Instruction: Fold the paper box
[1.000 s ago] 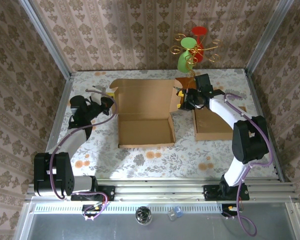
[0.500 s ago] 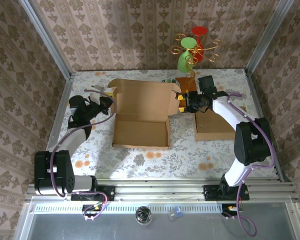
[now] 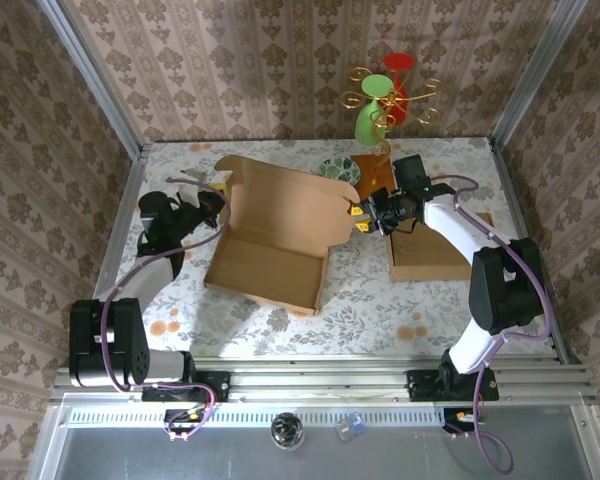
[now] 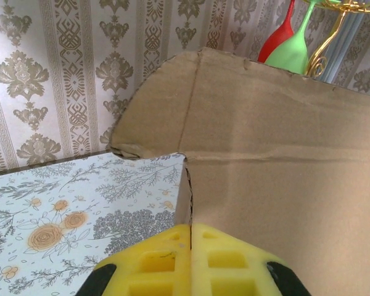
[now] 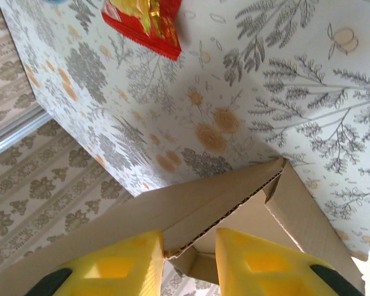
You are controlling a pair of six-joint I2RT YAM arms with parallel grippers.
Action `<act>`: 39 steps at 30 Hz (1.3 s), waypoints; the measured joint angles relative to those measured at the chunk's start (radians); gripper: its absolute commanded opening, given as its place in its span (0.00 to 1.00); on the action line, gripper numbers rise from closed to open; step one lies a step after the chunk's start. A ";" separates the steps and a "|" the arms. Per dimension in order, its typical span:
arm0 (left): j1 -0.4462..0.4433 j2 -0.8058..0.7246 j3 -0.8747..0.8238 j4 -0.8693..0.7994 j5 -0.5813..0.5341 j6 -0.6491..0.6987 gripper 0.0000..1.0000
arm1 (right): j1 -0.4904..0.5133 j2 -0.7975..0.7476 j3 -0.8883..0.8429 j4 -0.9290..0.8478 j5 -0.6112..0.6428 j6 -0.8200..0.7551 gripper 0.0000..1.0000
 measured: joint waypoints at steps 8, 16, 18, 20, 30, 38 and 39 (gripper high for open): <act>-0.031 0.000 -0.057 0.063 -0.101 -0.055 0.00 | 0.050 -0.009 0.007 -0.029 0.015 -0.070 0.35; -0.039 -0.016 -0.080 0.058 -0.133 -0.055 0.00 | 0.050 -0.043 0.028 -0.099 0.046 -0.135 0.45; -0.041 -0.026 -0.082 0.047 -0.133 -0.050 0.00 | 0.040 -0.050 0.063 -0.146 0.080 -0.188 0.46; -0.041 -0.031 -0.082 0.041 -0.132 -0.045 0.00 | 0.034 -0.062 0.101 -0.195 0.128 -0.260 0.46; -0.036 -0.031 -0.082 0.014 -0.109 -0.016 0.00 | 0.032 -0.243 0.200 -0.288 0.420 -0.604 0.53; -0.036 -0.031 -0.082 0.016 -0.109 -0.006 0.00 | 0.204 -0.116 0.492 -0.338 0.540 -0.193 0.59; -0.036 -0.031 -0.082 0.016 -0.109 -0.005 0.00 | 0.241 -0.092 0.505 -0.336 0.548 -0.105 0.58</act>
